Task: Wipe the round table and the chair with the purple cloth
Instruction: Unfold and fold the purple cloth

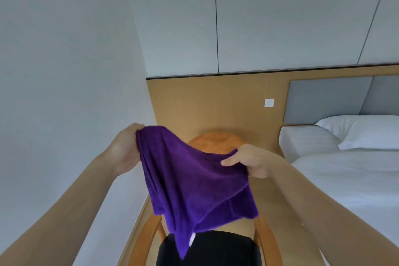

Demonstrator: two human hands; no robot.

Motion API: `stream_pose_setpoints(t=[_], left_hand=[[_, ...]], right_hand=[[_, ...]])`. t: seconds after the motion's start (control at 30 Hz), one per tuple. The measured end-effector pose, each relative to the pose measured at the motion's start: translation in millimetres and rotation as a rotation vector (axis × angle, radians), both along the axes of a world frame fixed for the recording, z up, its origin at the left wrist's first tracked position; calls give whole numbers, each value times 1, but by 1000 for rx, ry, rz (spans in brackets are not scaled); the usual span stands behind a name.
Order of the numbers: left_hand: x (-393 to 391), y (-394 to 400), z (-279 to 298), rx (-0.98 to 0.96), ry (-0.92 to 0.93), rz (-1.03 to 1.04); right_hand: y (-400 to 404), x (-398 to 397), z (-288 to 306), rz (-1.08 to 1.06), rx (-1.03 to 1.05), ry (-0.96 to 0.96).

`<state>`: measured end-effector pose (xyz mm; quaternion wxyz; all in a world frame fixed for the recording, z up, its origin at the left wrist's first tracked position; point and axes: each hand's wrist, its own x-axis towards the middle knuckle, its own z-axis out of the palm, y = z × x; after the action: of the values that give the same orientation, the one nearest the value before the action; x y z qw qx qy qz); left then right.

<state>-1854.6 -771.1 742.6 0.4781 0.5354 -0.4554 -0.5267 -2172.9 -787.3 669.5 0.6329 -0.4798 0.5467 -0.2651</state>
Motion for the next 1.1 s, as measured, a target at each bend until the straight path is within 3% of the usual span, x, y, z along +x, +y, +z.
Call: stream_pose_setpoints(t=[0.17, 0.27, 0.33, 0.4, 0.47, 0.57, 0.63, 0.83, 1.1], left_hand=[[26, 11, -37, 174, -92, 180], [19, 19, -45, 175, -120, 244], [15, 22, -46, 136, -103, 259], [11, 24, -45, 77, -59, 250], [7, 27, -42, 27, 3, 253], [4, 30, -42, -19, 104, 276], [2, 32, -43, -20, 144, 293], [-19, 39, -42, -89, 58, 300], [-37, 43, -39, -198, -97, 373]], right_hand=[[-6, -22, 9, 82, -184, 508], [-8, -23, 9, 244, -246, 793], [-10, -22, 6, 244, -383, 951], [-14, -25, 6, 86, -502, 906], [-17, -31, 9, -79, -524, 695], [-17, -38, 12, -279, -368, 246], [-14, -41, 14, -348, -303, 101], [-13, -56, 13, -352, -276, 155], [-10, -83, 16, -76, -532, 558]])
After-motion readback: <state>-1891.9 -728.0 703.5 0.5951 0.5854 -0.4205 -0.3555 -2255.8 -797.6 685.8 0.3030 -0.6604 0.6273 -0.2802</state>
